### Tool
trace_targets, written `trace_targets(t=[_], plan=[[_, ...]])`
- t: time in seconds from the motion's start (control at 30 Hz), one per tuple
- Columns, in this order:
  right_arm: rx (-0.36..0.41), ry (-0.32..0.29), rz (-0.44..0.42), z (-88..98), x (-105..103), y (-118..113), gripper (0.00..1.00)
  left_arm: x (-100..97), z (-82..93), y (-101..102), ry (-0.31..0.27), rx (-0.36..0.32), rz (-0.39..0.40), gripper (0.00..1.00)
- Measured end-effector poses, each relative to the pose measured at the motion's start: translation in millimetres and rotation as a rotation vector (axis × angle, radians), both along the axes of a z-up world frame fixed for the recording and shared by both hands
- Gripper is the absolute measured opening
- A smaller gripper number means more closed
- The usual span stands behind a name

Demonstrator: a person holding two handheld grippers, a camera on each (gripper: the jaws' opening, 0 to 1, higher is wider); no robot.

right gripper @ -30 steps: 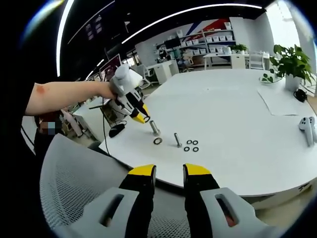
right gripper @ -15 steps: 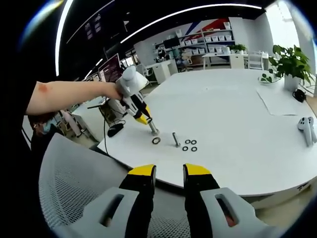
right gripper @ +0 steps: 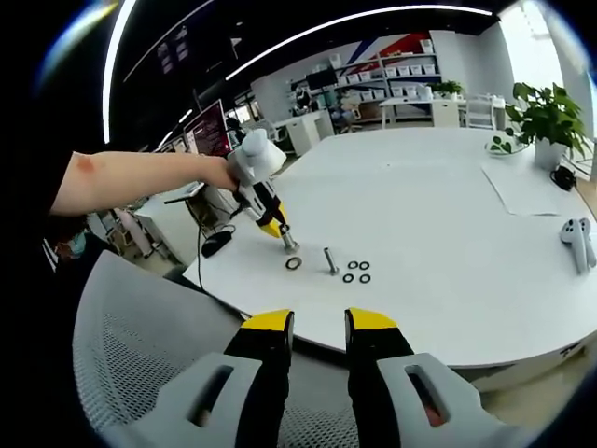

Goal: Place the washer onto the threaded stud by aligning its center hole with the stud, sliding it down to the base, and recovering from edge contact or off-axis alignment until the washer reaches the visible bottom stop.

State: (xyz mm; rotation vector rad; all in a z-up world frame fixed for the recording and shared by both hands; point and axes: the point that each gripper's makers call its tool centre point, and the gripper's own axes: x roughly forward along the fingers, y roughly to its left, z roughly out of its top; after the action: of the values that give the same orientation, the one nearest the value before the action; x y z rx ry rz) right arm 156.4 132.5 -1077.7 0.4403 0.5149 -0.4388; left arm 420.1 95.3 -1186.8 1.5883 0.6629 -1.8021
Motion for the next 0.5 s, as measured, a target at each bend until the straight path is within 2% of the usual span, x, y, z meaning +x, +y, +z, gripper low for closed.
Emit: trace_targets(t=[0.5], plan=[[0.008, 0.010, 0.009, -1.6, 0.5, 0.9, 0.25, 5.2, -27.1, -2.1, -0.001, 0.028, 0.021, 0.19]])
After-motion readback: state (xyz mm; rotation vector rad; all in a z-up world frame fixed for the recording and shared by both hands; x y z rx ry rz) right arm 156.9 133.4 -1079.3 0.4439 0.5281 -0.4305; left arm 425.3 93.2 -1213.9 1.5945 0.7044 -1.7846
